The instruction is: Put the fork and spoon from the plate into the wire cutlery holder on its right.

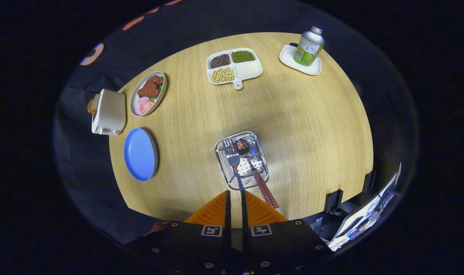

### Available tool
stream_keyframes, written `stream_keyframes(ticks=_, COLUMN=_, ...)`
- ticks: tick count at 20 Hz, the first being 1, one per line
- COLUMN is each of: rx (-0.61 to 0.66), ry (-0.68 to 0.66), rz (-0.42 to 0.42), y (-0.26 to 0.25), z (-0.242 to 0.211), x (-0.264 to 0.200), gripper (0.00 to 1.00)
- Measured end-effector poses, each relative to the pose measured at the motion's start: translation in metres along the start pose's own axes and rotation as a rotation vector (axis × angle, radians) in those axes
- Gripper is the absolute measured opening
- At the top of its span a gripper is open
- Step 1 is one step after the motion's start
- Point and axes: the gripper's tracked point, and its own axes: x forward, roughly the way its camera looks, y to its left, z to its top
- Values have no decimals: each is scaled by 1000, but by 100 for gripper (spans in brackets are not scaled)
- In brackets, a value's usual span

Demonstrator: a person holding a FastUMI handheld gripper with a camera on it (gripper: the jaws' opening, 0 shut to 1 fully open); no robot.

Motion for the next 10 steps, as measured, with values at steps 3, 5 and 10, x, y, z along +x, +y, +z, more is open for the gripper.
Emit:
stream_keyframes(ticks=3, rx=19, ry=-88, rz=55, y=12, z=15, x=-10, gripper=12)
stream_keyframes(ticks=5, rx=10, ry=-177, rz=60, y=14, z=30, x=-19, gripper=16)
stream_keyframes(ticks=10, rx=-33, ry=-469, rz=85, y=26, z=73, x=-67, gripper=50)
